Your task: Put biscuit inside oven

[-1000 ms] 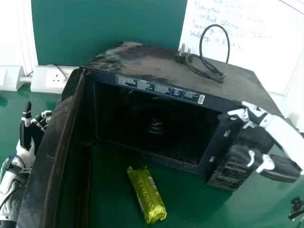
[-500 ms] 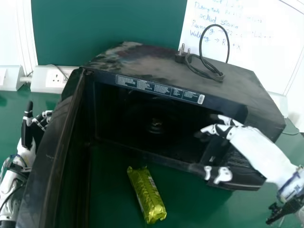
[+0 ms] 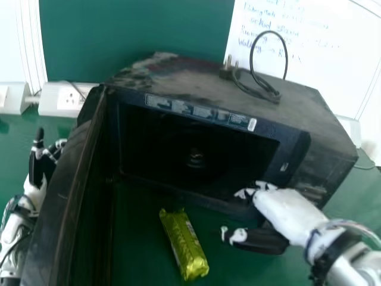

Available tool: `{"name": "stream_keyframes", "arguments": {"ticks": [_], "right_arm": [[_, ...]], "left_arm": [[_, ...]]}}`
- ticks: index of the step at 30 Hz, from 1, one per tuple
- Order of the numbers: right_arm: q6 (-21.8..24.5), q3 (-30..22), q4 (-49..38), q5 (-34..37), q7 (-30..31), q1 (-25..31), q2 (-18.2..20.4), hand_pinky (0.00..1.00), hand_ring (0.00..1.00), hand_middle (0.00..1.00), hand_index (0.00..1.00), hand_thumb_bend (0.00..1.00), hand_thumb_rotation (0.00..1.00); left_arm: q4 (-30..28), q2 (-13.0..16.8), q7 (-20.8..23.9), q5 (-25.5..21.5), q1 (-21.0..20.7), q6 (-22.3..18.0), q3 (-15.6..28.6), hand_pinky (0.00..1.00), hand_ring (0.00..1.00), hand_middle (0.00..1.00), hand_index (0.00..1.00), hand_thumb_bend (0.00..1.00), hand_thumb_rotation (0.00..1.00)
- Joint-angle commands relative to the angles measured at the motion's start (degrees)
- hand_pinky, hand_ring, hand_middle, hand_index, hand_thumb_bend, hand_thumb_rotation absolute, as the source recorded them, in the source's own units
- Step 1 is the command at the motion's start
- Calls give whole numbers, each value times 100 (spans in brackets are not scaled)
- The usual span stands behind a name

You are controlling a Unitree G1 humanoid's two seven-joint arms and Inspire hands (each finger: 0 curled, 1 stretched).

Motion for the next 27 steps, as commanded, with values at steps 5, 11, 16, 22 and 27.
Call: {"name": "stream_keyframes", "arguments": {"ticks": [5, 11, 16, 22, 27], "right_arm": [[360, 1398, -16, -1318, 295, -518, 540, 61, 78, 82, 82, 98, 65], [343, 2480, 217, -3101, 1283, -867, 1538, 51, 71, 75, 80, 100, 67], [-426, 2905, 535, -4732, 2163, -952, 2727, 42, 63, 72, 82, 100, 68], [-1675, 2848, 615, -5584, 2327, -698, 3648, 32, 53, 68, 82, 100, 75], [-2381, 2649, 684, -5840, 2216, -437, 4219, 32, 56, 69, 81, 100, 77]], "left_arm": [[-11, -29, -38, 40, -15, -51, -19, 23, 30, 40, 49, 52, 7], [-22, -40, -65, 18, -13, -31, -15, 24, 31, 41, 49, 52, 7], [-21, -70, -42, 14, -19, -49, -2, 24, 30, 40, 49, 52, 7], [13, -53, -96, 37, -35, -87, -17, 23, 30, 40, 49, 52, 7], [33, -78, -103, -3, -50, -79, -7, 23, 30, 40, 49, 52, 7]]}}
